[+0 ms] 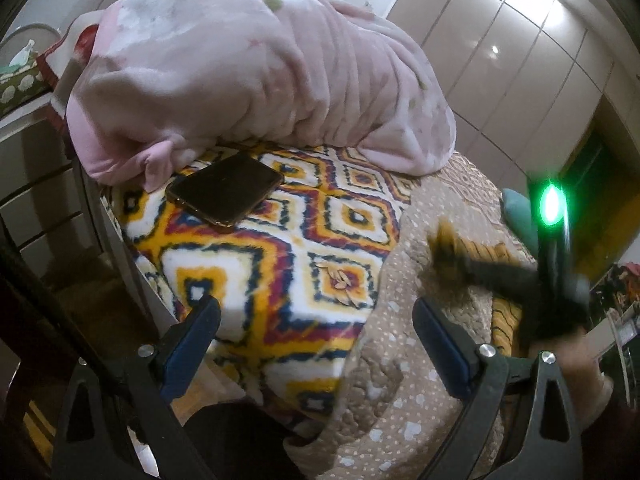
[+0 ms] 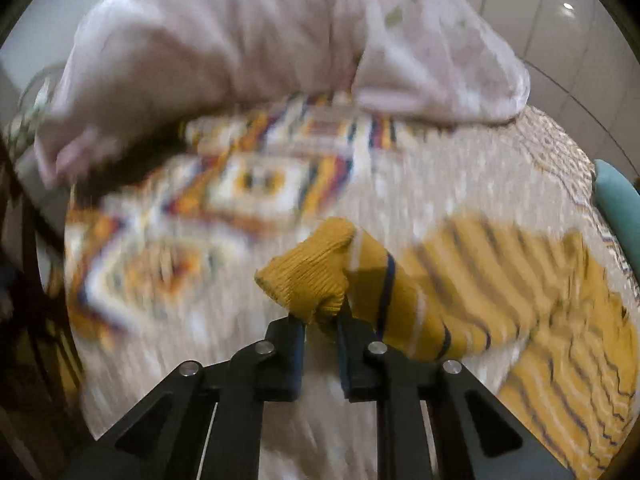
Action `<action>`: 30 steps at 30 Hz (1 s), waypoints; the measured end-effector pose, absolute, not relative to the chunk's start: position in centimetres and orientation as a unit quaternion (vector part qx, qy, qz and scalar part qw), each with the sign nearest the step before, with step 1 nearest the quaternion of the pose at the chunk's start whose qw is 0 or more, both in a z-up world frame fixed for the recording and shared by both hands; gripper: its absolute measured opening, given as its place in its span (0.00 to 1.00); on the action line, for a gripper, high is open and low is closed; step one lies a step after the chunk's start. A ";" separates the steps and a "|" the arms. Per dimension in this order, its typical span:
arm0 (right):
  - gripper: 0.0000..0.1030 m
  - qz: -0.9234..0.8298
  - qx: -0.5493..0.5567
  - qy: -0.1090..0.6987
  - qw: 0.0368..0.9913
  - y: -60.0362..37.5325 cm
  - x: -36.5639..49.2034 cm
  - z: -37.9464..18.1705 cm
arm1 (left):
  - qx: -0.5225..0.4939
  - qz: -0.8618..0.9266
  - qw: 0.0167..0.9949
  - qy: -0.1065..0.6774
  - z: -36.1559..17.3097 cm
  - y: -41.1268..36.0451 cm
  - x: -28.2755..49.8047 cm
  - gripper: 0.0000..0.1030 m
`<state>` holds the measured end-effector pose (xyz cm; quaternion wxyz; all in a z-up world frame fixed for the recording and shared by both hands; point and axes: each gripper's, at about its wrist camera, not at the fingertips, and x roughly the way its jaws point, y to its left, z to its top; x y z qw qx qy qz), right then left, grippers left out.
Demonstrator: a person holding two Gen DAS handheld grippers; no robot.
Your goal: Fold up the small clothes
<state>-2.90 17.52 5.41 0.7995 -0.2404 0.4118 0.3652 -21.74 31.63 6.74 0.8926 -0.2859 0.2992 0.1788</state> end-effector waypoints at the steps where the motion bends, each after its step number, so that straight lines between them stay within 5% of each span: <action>1: 0.15 0.375 -0.228 0.406 0.802 19.0 -2.5 6.5 | -0.287 0.179 0.892 0.301 6.7 31.8 -21.7 0.93; 12: 0.14 0.401 -0.113 0.385 0.823 23.1 2.9 14.3 | -0.277 0.171 0.892 0.314 6.9 30.6 -20.7 0.93; 25: 0.15 0.143 0.014 0.442 0.885 -13.3 15.5 14.7 | -0.238 0.094 0.903 0.346 8.0 23.0 -15.3 0.93; 30: 0.25 0.005 -0.029 0.477 0.878 -23.4 15.8 11.3 | -0.221 0.052 0.901 0.370 8.1 19.2 -12.8 0.93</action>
